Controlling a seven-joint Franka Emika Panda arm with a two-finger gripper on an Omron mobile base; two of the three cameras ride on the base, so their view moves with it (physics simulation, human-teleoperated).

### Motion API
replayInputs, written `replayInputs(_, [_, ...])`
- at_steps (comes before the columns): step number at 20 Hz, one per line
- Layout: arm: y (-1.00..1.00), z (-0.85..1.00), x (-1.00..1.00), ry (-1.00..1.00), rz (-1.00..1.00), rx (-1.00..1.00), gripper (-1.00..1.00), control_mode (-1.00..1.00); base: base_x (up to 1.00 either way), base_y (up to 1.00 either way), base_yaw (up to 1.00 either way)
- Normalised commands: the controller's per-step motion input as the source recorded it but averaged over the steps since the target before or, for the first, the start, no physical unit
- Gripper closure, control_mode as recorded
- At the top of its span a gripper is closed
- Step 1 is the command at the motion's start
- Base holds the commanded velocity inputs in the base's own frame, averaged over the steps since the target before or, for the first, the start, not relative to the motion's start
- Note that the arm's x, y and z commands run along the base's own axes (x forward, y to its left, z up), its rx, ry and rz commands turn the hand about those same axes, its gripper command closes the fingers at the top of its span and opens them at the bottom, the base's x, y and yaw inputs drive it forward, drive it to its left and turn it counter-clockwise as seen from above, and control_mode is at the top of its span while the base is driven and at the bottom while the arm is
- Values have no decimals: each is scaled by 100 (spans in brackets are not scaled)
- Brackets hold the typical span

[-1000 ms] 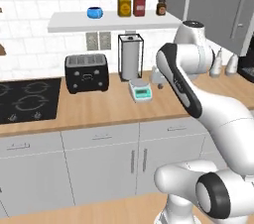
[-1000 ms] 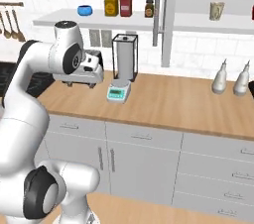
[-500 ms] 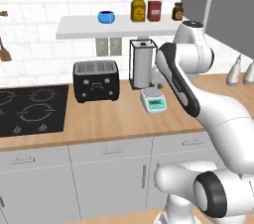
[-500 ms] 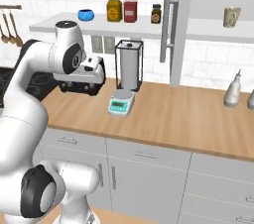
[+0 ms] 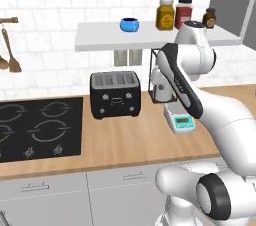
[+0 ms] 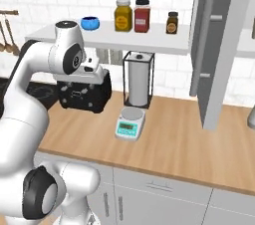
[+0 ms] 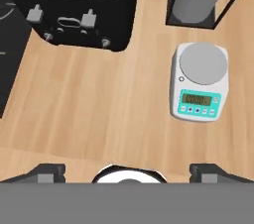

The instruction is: Gather all objects into one cabinet and sort the glasses and bowls to opposite sides.

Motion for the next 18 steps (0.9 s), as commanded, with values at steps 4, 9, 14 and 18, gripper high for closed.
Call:
replayInputs(4, [0,0,0,0,0,0,-100,100,52,27,2])
replayInputs(9, [0,0,0,0,0,0,-100,100,45,14,5])
replayInputs(14, [0,0,0,0,0,0,-100,100,9,0,2])
replayInputs(18, [0,0,0,0,0,0,-100,100,0,0,0])
